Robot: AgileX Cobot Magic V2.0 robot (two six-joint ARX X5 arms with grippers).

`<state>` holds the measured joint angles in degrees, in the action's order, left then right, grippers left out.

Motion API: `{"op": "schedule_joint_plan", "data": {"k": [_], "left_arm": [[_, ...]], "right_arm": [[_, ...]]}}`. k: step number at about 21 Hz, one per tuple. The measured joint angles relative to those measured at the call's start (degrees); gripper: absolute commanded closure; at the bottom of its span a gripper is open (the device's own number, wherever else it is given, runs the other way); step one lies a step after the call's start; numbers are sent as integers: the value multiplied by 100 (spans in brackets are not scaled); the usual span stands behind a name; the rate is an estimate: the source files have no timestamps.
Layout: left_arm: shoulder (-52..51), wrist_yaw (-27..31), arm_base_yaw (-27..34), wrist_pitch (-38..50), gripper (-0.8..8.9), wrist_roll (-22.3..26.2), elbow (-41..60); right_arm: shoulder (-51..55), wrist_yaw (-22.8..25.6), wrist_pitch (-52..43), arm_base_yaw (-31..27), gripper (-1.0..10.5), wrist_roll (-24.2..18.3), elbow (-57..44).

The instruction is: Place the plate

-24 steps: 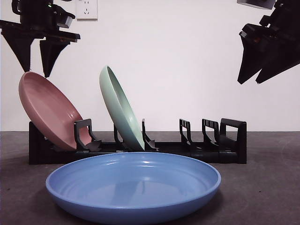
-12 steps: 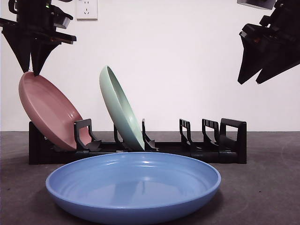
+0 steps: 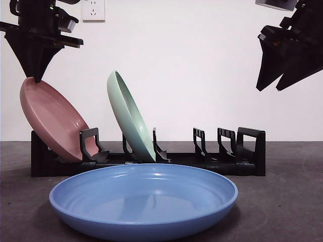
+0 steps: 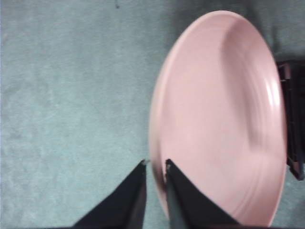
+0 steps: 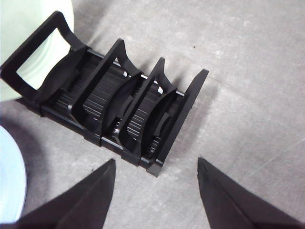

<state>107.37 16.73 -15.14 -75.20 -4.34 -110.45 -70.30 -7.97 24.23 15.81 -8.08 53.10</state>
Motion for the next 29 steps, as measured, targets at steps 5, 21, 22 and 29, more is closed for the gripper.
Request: {"op": "schedule_joint_plan", "data": {"k": [5, 21, 22, 29], "left_arm": [[0, -7, 0, 9, 802, -42, 0], [37, 743, -37, -579, 802, 24, -1366], [37, 745, -37, -579, 802, 35, -1438], [-85, 745, -37, -592, 802, 59, -1482]], "right_arm": [[0, 2, 0, -2, 674, 0, 0], [0, 0, 2, 0, 674, 70, 0], [0, 0, 2, 0, 674, 83, 0], [0, 2, 4, -2, 674, 85, 0]]}}
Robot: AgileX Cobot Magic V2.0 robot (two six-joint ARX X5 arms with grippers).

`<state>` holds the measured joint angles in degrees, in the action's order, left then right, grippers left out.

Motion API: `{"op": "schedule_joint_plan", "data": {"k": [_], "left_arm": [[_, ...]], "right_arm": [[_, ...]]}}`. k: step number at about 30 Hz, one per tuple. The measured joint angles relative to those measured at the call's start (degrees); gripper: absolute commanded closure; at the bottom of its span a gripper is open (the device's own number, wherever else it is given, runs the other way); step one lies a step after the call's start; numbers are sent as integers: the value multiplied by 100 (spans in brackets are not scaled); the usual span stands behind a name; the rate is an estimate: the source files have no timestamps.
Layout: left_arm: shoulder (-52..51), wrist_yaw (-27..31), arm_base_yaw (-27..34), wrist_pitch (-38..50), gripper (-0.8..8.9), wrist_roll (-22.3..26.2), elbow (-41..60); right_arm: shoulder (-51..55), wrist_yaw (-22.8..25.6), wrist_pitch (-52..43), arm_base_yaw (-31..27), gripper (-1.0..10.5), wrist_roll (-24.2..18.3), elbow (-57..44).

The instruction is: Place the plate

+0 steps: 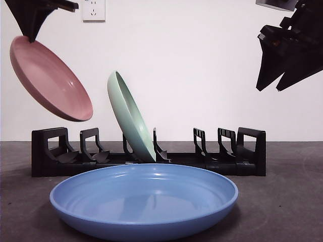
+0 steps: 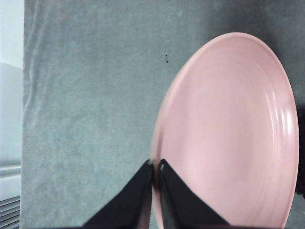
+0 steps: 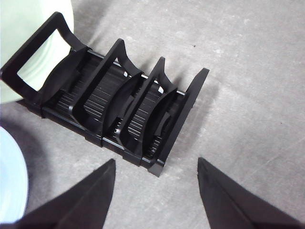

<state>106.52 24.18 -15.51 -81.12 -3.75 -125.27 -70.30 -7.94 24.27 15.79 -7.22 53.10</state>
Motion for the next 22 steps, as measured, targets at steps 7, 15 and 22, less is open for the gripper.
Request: {"op": "schedule_joint_plan", "data": {"k": [7, 15, 22], "left_arm": [[-422, 0, 87, -11, 802, 11, 0], [-793, -186, 151, -26, 802, -4, 0], [-1032, -702, 138, -31, 802, -33, 24]], "right_arm": [[0, -2, 24, 2, 674, 0, 0], [0, -2, 31, 2, 674, 2, 0], [0, -2, 37, 2, 674, 4, 0]]}}
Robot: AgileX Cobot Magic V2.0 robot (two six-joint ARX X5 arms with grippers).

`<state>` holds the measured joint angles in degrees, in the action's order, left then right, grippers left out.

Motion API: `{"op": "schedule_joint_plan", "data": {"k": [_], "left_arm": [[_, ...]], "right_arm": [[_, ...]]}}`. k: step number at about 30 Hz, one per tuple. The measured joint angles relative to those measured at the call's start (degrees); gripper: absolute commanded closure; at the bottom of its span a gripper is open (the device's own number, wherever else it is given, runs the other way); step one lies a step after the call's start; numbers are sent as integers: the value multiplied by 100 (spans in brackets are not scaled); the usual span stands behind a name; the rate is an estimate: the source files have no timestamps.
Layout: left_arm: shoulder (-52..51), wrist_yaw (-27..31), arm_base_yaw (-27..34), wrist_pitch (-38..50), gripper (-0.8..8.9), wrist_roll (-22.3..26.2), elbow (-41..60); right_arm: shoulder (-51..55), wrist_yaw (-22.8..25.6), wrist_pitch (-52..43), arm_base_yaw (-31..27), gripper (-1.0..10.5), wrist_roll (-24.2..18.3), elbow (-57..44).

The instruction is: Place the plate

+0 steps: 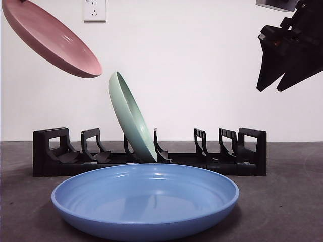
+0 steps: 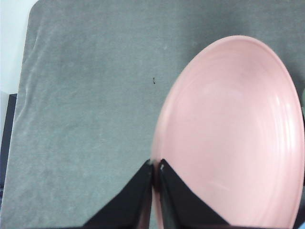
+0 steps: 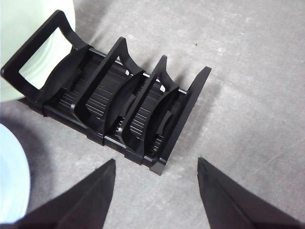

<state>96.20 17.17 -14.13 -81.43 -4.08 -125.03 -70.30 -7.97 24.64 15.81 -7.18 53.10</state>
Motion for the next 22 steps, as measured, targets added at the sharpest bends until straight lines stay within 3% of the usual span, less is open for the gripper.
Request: {"op": "schedule_joint_plan", "data": {"k": [12, 22], "left_arm": [[-1266, -111, 28, -2, 802, -2, 1775], [-2437, -1091, 39, -4, 802, -2, 3484]], "right_arm": [[0, 0, 37, -2, 674, 2, 0], [0, 2, 44, 0, 674, 9, 0]]}}
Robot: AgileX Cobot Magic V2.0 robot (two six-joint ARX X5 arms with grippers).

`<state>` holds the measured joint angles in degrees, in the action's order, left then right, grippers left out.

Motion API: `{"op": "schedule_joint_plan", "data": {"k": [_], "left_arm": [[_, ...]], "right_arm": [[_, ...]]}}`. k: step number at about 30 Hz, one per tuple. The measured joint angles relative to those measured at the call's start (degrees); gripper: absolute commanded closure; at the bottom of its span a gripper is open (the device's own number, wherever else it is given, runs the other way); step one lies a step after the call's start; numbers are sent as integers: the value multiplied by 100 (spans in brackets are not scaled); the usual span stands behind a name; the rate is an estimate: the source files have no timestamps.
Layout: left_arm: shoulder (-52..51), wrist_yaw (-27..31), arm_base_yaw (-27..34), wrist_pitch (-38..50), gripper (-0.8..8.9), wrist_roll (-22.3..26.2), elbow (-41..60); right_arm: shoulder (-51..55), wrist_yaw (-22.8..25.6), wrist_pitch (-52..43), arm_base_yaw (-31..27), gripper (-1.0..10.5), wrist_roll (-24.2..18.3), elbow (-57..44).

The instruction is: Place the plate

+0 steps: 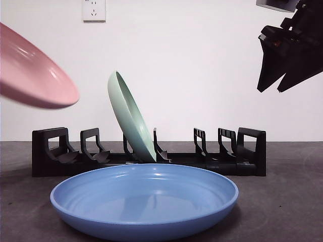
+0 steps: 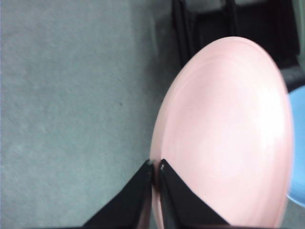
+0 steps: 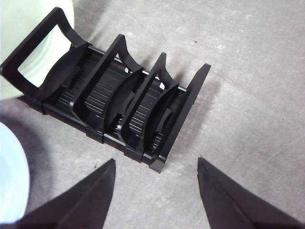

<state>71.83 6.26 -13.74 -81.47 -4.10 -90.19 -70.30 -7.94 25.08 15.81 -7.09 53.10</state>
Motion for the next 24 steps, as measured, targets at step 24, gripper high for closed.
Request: {"op": "schedule_joint_plan", "data": {"k": [24], "left_arm": [[-1574, -2555, 0, 1121, 802, -129, 2312]], "right_arm": [[0, 0, 323, 37, 674, 17, 0]]}}
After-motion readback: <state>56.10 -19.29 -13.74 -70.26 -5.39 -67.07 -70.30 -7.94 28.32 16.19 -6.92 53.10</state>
